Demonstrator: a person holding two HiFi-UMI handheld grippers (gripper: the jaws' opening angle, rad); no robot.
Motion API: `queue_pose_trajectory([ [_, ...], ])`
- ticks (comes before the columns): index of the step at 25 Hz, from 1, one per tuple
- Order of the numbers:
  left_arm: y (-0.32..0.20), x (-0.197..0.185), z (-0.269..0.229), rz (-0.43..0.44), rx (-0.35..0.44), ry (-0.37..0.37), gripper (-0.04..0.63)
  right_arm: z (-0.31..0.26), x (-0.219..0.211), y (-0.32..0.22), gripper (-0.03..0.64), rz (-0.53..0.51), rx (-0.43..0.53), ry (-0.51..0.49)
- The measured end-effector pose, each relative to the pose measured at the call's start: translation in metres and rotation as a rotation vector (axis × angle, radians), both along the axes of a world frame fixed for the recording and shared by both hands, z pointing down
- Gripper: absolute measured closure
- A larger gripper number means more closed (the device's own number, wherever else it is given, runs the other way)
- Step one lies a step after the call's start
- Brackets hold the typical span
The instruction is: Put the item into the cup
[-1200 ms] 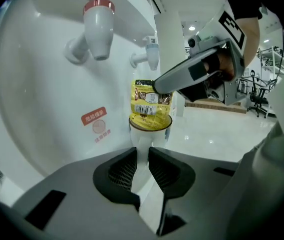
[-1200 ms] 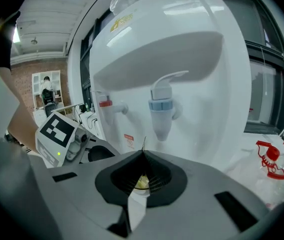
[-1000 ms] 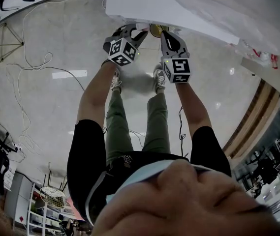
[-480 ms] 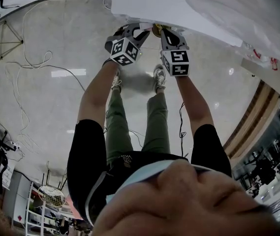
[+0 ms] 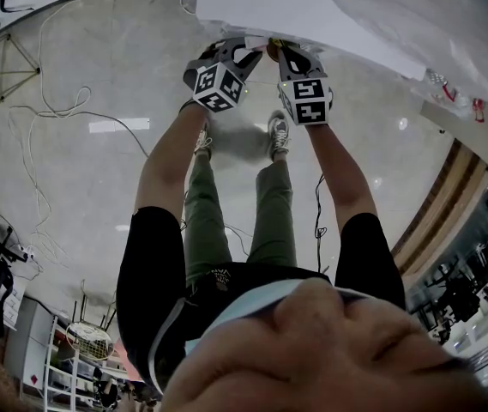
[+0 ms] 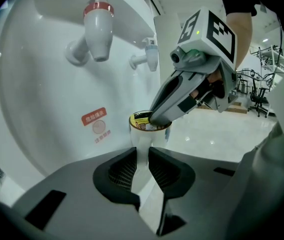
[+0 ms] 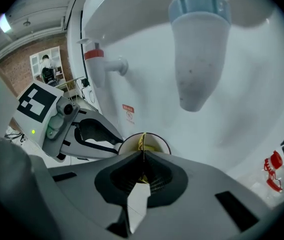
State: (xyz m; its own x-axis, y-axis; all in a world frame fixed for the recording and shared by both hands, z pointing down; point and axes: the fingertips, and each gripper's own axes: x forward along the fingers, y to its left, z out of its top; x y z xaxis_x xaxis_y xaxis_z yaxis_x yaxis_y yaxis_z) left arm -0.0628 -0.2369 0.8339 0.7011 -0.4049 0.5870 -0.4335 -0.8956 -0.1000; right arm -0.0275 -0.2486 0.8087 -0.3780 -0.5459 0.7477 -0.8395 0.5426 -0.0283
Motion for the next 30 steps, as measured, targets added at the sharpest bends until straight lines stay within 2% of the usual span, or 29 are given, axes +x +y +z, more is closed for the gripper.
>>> queue_pose_trajectory([
  [14, 0.005, -0.004, -0.010, 0.000, -0.031, -0.005, 0.502, -0.046, 0.013, 0.003, 0.571, 0.148, 0.124, -0.198],
  [24, 0.020, -0.015, -0.059, -0.031, -0.024, 0.045, 0.500, -0.085, 0.011, 0.024, 0.571, 0.190, 0.150, -0.203],
  [30, 0.028, -0.019, -0.107, -0.077, -0.001, 0.104, 0.530, -0.123, 0.013, 0.036, 0.572, 0.224, 0.180, -0.237],
])
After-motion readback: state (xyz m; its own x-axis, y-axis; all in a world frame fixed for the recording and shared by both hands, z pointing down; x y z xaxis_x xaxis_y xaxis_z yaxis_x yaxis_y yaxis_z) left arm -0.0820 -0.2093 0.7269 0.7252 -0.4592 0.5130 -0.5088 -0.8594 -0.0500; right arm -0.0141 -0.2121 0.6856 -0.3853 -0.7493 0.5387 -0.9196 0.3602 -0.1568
